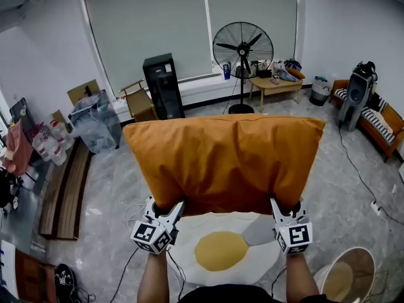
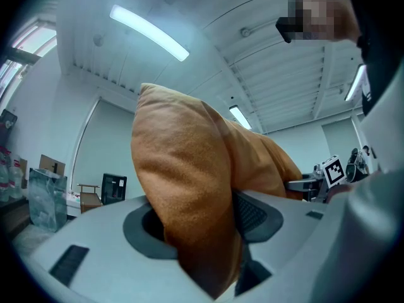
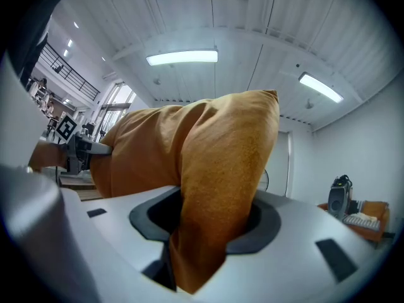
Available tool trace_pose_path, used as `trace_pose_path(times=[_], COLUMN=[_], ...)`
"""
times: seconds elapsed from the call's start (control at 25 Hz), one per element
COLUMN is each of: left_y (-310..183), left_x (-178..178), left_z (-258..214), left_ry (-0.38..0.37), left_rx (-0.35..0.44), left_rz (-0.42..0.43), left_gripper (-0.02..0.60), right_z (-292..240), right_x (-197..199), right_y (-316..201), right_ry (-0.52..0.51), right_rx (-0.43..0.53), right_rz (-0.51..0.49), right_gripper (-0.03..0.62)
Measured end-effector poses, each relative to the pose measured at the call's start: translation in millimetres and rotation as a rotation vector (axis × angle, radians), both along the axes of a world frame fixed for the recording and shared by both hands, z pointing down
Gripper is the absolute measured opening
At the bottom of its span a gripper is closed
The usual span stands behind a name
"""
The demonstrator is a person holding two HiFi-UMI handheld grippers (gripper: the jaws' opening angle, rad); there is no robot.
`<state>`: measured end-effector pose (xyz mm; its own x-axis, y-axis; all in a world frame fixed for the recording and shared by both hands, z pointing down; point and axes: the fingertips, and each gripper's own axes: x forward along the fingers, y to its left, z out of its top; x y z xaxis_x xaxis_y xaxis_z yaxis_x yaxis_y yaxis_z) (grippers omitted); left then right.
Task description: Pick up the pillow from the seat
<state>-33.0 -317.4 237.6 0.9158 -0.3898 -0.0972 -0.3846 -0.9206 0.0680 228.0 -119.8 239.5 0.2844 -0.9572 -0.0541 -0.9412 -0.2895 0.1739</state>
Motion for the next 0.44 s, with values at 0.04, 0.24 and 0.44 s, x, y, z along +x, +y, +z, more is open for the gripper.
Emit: trace_pose_path(times=[0.04, 0.24, 0.44], left_y=[0.1, -0.1, -4.3], left_x=[-1.3, -0.3, -2.9], left_z=[1.0, -1.0, -3.2], left_ry=[0.000, 0.010, 0.011], left_rx=[-0.001, 0.006, 0.011], left_rz=[-0.001, -0.002, -0.003], left_gripper=[0.261, 0.265, 0.272], right_z=[0.4, -3.5, -9.8], right_x=[-1.2, -0.4, -6.2], right_y=[0.0, -1.2, -5.2], right_ry=[0.001, 0.015, 0.035], right_rx=[0.000, 0.008, 0.026], right_rz=[-0.002, -0.002, -0.007], right_gripper=[0.206, 0.206, 0.206])
